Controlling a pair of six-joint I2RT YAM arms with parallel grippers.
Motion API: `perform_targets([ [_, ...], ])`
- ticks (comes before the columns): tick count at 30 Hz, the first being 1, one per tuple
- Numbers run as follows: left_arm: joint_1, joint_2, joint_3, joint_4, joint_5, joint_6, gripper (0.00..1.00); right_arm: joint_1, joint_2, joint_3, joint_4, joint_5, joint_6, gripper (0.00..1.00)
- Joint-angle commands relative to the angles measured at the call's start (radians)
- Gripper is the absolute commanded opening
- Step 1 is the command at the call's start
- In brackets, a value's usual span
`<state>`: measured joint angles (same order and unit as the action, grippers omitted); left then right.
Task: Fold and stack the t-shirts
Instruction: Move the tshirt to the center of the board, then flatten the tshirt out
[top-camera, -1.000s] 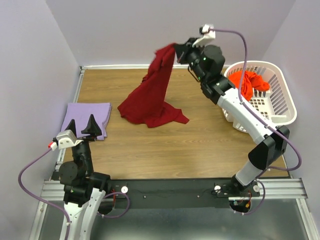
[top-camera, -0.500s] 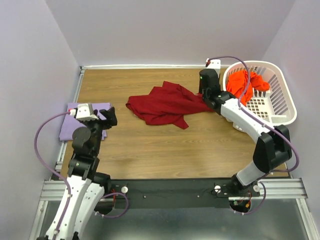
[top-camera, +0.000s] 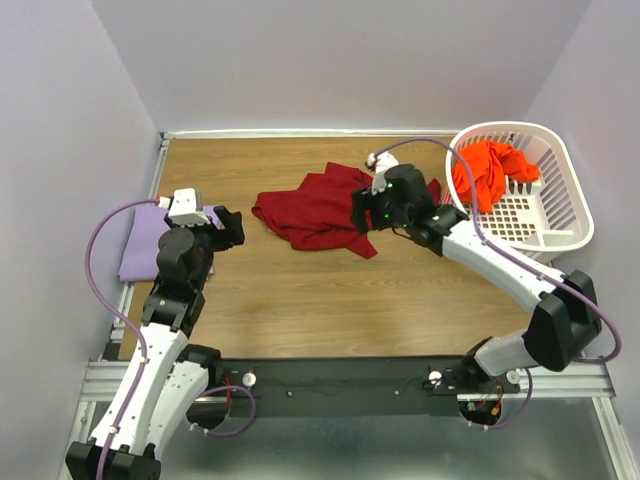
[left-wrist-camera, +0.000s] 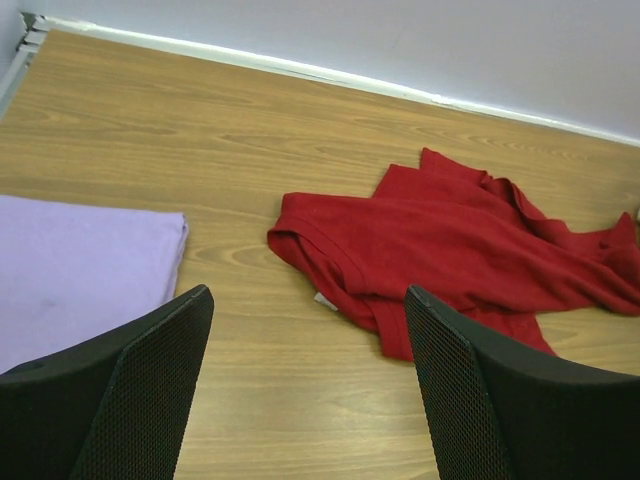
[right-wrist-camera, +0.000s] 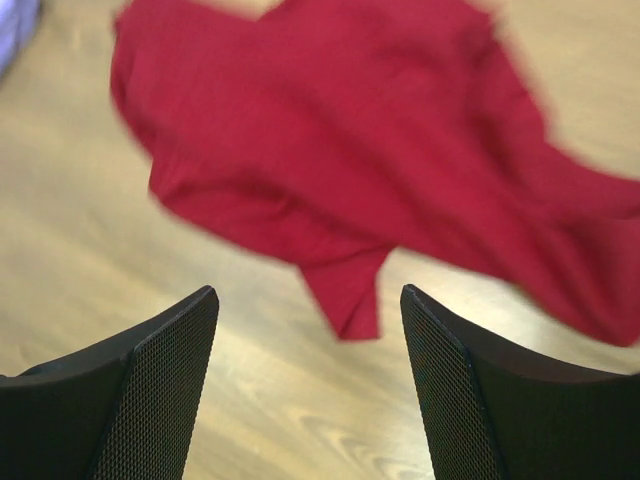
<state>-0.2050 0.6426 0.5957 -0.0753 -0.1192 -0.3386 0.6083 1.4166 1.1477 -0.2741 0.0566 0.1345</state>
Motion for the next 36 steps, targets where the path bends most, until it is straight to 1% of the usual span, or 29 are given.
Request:
perform_targets([
  [1,-0.001,0.0,0.019,0.002,-0.034,0.084,0.85,0.056,0.083,-0.022,-0.036,-0.083,-0.039,0.8],
  [3,-0.001,-0.014,-0.002,0.012,-0.054,0.089,0.85,0.083,0.129,-0.003,-0.028,-0.066,-0.05,0.79],
  [9,-0.002,-0.07,-0.077,0.071,-0.014,0.089,0.85,0.125,0.304,0.066,-0.027,-0.063,-0.075,0.77],
  [13,-0.002,-0.073,-0.076,0.069,-0.014,0.092,0.85,0.159,0.406,0.119,-0.024,-0.063,-0.127,0.77],
  [19,-0.002,-0.07,-0.071,0.069,0.009,0.101,0.85,0.163,0.556,0.233,-0.02,-0.061,-0.191,0.77],
  [20,-0.002,-0.073,-0.073,0.092,0.012,0.104,0.85,0.163,0.568,0.253,-0.02,-0.063,-0.2,0.77],
  [23,-0.002,-0.086,-0.076,0.095,0.015,0.105,0.85,0.163,0.619,0.276,-0.02,-0.061,-0.214,0.73],
  [24,-0.002,-0.09,-0.074,0.095,0.013,0.107,0.85,0.163,0.628,0.28,-0.019,-0.066,-0.214,0.71],
  [25,-0.002,-0.092,-0.073,0.095,0.015,0.105,0.85,0.163,0.648,0.285,-0.022,-0.072,-0.217,0.62],
  [27,-0.002,-0.093,-0.073,0.097,0.013,0.105,0.85,0.163,0.656,0.294,-0.022,-0.093,-0.213,0.51],
  [28,-0.002,-0.096,-0.073,0.098,0.015,0.107,0.85,0.163,0.657,0.3,-0.022,-0.103,-0.208,0.37],
  [30,-0.004,-0.1,-0.073,0.098,0.019,0.11,0.85,0.169,0.645,0.305,-0.022,-0.139,-0.191,0.24],
  [31,-0.004,-0.101,-0.074,0.098,0.021,0.11,0.85,0.173,0.641,0.311,-0.022,-0.149,-0.185,0.11],
  [33,-0.004,-0.106,-0.076,0.1,0.024,0.11,0.85,0.189,0.627,0.316,-0.022,-0.179,-0.165,0.01],
  [35,-0.004,-0.107,-0.076,0.101,0.027,0.108,0.85,0.203,0.617,0.325,-0.023,-0.202,-0.15,0.0],
  [36,-0.004,-0.109,-0.076,0.1,0.027,0.11,0.85,0.218,0.607,0.33,-0.025,-0.237,-0.138,0.0],
])
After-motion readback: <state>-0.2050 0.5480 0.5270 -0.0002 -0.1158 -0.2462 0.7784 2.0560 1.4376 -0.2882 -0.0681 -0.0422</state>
